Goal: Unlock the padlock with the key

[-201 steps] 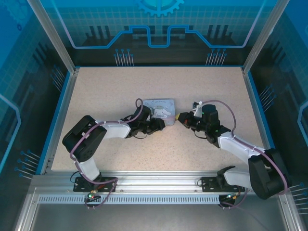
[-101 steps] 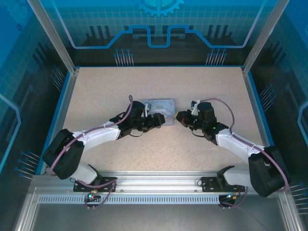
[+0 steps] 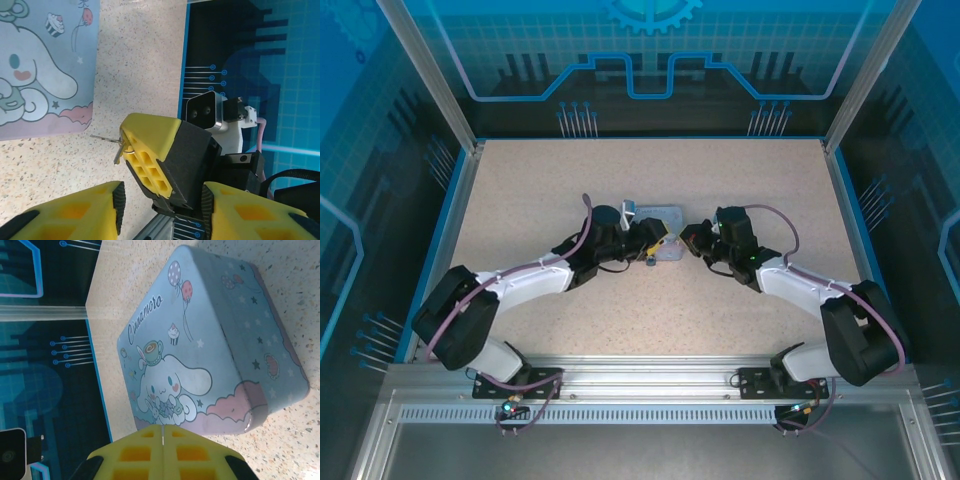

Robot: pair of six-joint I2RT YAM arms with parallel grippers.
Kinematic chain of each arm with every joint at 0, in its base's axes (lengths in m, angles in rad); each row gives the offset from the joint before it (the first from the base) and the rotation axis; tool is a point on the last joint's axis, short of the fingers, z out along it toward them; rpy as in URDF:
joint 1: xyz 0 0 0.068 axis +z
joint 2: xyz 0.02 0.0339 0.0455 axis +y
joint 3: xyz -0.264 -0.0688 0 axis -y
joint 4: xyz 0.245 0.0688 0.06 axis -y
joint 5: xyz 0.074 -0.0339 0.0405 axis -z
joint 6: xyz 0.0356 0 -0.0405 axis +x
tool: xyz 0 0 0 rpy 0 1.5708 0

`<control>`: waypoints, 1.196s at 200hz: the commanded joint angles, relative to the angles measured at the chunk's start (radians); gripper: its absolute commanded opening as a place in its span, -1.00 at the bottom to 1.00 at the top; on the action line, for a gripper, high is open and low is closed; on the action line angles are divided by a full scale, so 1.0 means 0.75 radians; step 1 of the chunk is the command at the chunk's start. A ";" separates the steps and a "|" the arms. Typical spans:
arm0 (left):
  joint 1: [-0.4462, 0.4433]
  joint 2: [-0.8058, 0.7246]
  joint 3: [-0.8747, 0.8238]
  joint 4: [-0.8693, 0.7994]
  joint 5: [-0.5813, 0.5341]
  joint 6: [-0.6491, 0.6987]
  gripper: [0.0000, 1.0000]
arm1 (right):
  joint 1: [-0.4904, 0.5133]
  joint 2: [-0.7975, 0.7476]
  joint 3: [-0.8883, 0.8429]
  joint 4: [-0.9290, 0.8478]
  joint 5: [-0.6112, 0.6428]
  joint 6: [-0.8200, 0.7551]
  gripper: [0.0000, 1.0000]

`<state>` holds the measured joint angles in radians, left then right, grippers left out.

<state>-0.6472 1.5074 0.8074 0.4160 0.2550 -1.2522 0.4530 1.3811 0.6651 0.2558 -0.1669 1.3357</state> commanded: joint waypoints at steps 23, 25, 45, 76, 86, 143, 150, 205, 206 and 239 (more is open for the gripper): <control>-0.024 0.073 -0.036 0.170 -0.055 -0.088 -0.16 | 0.015 0.016 0.029 0.095 0.052 0.110 -1.00; -0.024 0.077 -0.036 0.173 -0.054 -0.089 -0.16 | 0.015 0.017 0.030 0.097 0.051 0.113 -1.00; -0.034 0.100 -0.026 0.176 -0.061 -0.090 -0.17 | 0.016 0.016 0.036 0.105 0.051 0.120 -1.00; -0.042 0.129 -0.017 0.199 -0.080 -0.096 -0.17 | 0.016 0.019 0.036 0.122 0.041 0.135 -1.00; -0.043 0.141 -0.011 0.208 -0.086 -0.099 -0.18 | 0.015 0.017 0.034 0.126 0.037 0.141 -1.00; -0.048 0.201 0.035 0.249 -0.105 -0.114 -0.36 | 0.016 0.005 0.017 0.141 0.025 0.146 -1.00; -0.049 0.206 0.036 0.253 -0.105 -0.114 -0.37 | 0.016 0.004 0.016 0.141 0.023 0.146 -1.00; -0.052 0.215 0.038 0.272 -0.129 -0.117 -0.45 | 0.017 0.007 0.005 0.145 0.020 0.146 -1.00; -0.052 0.215 0.039 0.274 -0.129 -0.116 -0.45 | 0.016 0.007 0.005 0.145 0.020 0.146 -1.00; -0.052 0.220 0.049 0.279 -0.139 -0.114 -0.53 | 0.016 0.003 -0.006 0.146 0.020 0.148 -1.00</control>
<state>-0.6792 1.6604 0.8112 0.5900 0.1753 -1.3369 0.4530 1.3827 0.6678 0.3355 -0.1493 1.4376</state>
